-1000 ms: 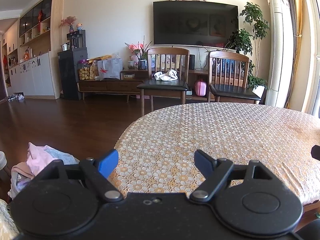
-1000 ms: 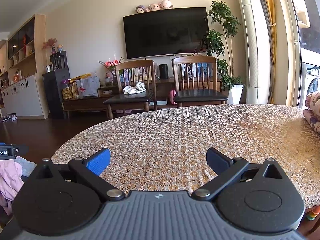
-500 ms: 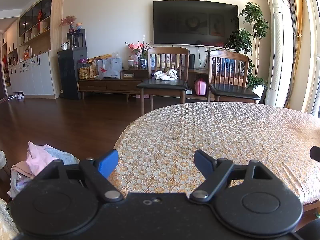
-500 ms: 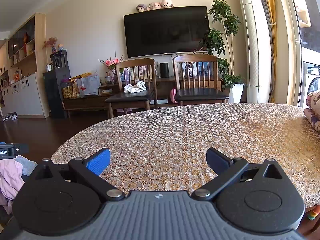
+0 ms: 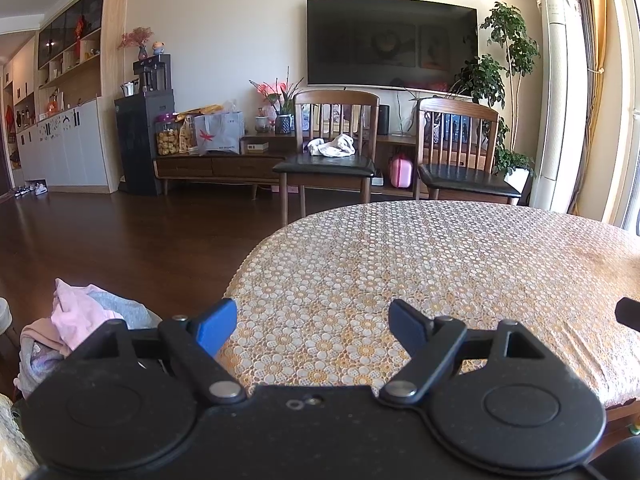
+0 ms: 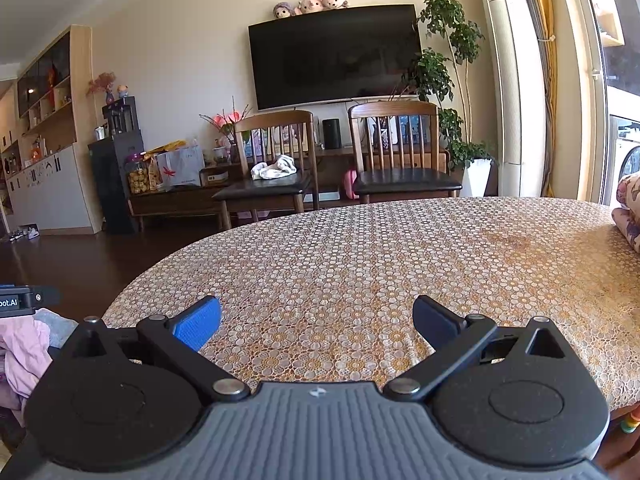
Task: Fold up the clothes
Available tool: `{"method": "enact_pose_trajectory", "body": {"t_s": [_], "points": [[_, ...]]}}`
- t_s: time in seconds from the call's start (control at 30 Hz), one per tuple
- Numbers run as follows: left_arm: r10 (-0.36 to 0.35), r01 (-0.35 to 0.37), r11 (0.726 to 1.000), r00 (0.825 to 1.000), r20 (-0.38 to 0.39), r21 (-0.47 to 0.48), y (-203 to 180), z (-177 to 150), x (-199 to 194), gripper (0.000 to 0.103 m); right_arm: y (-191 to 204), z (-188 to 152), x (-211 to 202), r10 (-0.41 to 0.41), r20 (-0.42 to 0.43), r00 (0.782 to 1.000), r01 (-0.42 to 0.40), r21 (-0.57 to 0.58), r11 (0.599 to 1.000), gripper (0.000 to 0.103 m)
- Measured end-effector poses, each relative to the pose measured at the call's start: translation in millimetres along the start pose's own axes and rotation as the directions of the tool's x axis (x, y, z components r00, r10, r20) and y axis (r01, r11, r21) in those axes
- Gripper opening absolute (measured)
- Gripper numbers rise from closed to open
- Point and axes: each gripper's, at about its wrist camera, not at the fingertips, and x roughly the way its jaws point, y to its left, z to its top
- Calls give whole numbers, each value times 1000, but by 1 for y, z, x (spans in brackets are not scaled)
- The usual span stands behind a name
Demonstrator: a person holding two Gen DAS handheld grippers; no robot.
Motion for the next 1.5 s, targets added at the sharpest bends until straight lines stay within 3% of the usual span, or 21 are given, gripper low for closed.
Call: {"method": "enact_pose_trajectory", "body": {"t_s": [0.77, 0.9, 1.2, 1.3, 1.5], "points": [[18, -18, 1000, 1000, -13, -23, 13, -5, 2, 103, 18, -3, 5, 41, -31, 999, -41, -19, 999, 103], [30, -31, 999, 999, -34, -34, 23, -7, 4, 103, 30, -3, 9, 102, -46, 994, -103, -20, 994, 103], [134, -136, 987, 991, -29, -89, 55, -16, -8, 103, 73, 17, 30, 228, -54, 972, -231, -50, 972, 103], [158, -159, 982, 987, -22, -99, 65, -15, -10, 103, 88, 20, 34, 267, -14, 964, -267, -48, 963, 103], [160, -162, 977, 987, -27, -138, 86, -11, -6, 103, 113, 27, 40, 374, -16, 927, -374, -10, 927, 103]]}}
